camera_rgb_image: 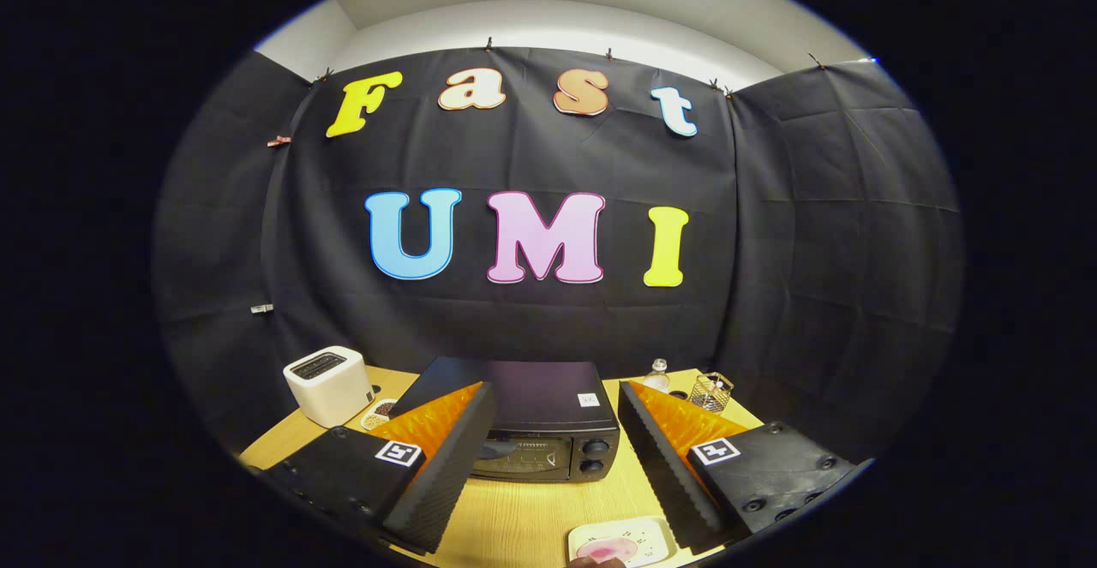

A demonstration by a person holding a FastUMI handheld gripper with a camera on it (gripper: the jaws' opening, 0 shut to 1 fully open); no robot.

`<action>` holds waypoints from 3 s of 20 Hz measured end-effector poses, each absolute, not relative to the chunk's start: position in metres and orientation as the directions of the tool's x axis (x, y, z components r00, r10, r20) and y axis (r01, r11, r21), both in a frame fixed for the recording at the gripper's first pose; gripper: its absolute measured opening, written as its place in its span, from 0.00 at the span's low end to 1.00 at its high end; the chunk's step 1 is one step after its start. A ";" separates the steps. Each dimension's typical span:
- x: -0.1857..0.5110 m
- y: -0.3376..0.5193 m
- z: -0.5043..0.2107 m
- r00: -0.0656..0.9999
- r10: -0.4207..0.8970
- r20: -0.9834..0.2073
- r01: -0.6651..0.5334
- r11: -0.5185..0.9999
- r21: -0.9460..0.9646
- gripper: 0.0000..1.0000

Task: Open the toaster oven, put the food inside, and close the toaster oven door.

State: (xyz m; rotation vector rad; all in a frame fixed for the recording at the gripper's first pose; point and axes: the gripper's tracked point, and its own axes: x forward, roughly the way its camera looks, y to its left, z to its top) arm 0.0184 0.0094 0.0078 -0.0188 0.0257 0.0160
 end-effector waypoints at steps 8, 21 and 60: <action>0.062 0.049 -0.046 0.988 0.075 -0.135 -0.075 0.997 0.004 0.98; 0.147 0.107 -0.140 0.957 0.106 -0.270 -0.106 0.994 0.016 0.98; -0.025 0.030 -0.235 0.877 0.074 -0.476 -0.146 0.983 -0.115 0.98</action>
